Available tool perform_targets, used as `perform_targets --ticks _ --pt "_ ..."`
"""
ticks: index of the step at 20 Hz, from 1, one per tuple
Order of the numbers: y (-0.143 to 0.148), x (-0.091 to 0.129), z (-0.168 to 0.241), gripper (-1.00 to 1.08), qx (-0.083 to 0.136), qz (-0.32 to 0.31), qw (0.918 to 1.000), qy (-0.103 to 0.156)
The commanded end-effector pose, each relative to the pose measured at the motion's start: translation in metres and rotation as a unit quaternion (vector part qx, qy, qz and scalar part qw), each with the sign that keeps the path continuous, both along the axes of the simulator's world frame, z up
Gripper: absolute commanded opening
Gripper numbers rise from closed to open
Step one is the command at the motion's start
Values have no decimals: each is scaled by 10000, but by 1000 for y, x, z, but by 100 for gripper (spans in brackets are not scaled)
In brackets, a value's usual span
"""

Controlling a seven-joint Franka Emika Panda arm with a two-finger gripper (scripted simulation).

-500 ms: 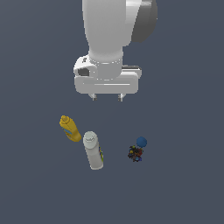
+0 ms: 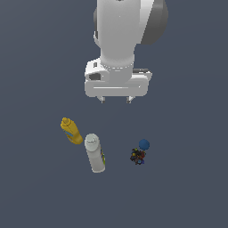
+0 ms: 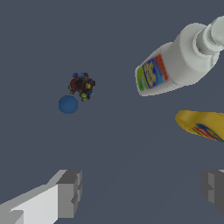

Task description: Pick up a designated object from a clutter of objects.

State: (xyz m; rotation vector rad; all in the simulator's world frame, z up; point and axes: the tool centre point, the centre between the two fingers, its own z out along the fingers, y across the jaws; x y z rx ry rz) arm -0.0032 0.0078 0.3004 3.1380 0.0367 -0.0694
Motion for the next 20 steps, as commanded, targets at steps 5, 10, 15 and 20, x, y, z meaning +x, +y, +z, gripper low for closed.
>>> perform_targets --ticks 5,10,15,20 --pt "6 -2 -1 100 4 46 10000 39" --pt "10 3 -9 100 -7 -50 10000 27" --pt "21 12 -24 100 -27 -245 9997 5" --pt "38 24 -49 100 -52 -543 9985 -30"
